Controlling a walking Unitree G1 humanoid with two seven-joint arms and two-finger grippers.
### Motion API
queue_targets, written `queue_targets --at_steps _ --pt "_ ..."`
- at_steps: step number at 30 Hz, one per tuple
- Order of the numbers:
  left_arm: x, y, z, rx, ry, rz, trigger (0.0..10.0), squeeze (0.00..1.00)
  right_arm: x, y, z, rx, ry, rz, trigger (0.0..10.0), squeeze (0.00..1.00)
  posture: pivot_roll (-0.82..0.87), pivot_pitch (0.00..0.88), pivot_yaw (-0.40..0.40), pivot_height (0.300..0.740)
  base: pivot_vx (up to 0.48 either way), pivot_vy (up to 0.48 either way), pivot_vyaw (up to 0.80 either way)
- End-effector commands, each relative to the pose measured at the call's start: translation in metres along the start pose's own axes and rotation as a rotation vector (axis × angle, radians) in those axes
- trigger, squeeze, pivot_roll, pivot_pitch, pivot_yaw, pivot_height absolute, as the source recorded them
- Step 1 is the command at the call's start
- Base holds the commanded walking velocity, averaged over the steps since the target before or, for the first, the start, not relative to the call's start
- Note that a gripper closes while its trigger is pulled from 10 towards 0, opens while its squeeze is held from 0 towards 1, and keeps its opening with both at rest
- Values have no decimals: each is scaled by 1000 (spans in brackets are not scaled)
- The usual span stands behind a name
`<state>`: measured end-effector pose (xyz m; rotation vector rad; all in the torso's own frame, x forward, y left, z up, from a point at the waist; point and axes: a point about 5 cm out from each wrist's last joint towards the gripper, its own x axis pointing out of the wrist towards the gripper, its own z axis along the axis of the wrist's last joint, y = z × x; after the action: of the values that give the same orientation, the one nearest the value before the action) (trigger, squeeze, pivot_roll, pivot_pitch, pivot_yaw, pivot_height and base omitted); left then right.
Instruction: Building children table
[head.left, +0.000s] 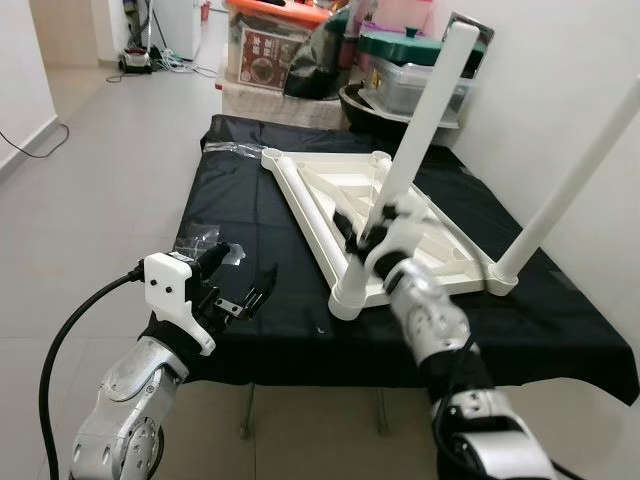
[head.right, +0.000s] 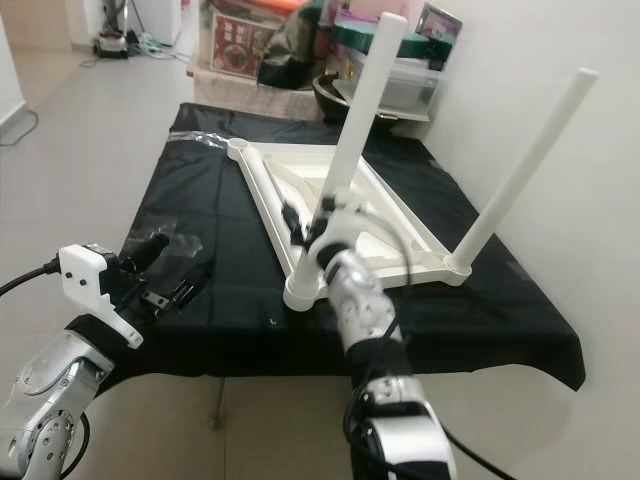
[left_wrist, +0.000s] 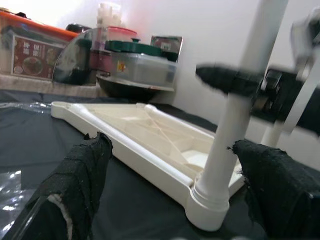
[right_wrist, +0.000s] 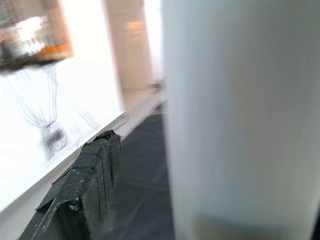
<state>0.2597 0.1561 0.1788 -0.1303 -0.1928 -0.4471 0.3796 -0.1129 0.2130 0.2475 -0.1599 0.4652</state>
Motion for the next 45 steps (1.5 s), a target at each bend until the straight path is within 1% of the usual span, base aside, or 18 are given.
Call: queue_targets --at_steps 1,5,6,7,8,12,13,16,17,19,25,26,30,31,33,34,40,45 --pt "-5 4 -11 -5 54 15 10000 0 4 8 8 -19 -29 85 10000 0 195 0 -195 740 0 0 0" --pt "-13 15 -17 -17 84 58 10000 0 3 7 14 -97 -2 222 10000 0 199 0 -200 740 0 0 0" --pt "-17 19 -20 -13 103 77 10000 0 4 9 9 -125 41 311 2275 0 221 0 -214 740 0 0 0" --pt "-17 19 -20 -13 103 77 10000 0 4 9 9 -125 41 311 2275 0 221 0 -214 740 0 0 0" --pt "-21 21 -21 -6 112 98 10000 0 6 10 0 -171 87 343 0 0 220 0 -214 740 0 0 0" --pt "-27 25 -24 0 124 127 10000 0 11 6 -11 -255 147 276 0 0 245 0 -238 740 0 0 0" --pt "-31 27 -25 0 127 142 10000 0 15 -12 -18 -230 200 -35 0 0 248 0 -242 740 0 0 0" --pt "-33 28 -25 -1 129 151 10000 0 14 -24 -23 -210 246 -247 0 0 248 0 -242 740 0 0 0" --pt "-34 29 -26 1 129 160 10000 0 2 -39 -34 -154 288 -558 0 0 247 0 -242 740 0 0 0" --pt "-35 29 -26 4 128 164 10000 0 -9 -46 -44 -116 322 -735 0 0 247 0 -242 740 0 0 0" --pt "-28 28 -24 2 116 140 10000 0 -18 -19 -57 -114 302 -787 196 0 222 0 -220 740 0 0 0" --pt "-24 26 -24 -1 111 123 10000 0 -13 -5 -58 -100 287 -682 10000 0 222 0 -220 740 0 0 0" --pt "-16 24 -22 -5 102 91 10000 0 -1 19 -45 -83 128 -382 10000 0 222 0 -220 740 0 0 0" --pt "-14 23 -22 -6 100 83 10000 0 0 19 -39 -98 99 -348 10000 1000 222 0 -220 740 0 0 0" --pt "-12 23 -22 -6 98 79 10000 0 1 17 -36 -109 88 -336 10000 1000 222 0 -220 740 0 0 0" --pt "-10 22 -22 -7 97 74 10000 0 4 14 -30 -108 92 -309 10000 0 173 0 -183 740 0 0 0" --pt "-8 23 -22 -8 95 68 10000 0 7 13 -13 -92 52 -139 10000 0 168 0 -179 740 0 0 0" --pt "-4 23 -22 -9 95 56 10000 0 1 21 -2 -184 84 322 10000 0 172 0 -177 740 0 0 0"
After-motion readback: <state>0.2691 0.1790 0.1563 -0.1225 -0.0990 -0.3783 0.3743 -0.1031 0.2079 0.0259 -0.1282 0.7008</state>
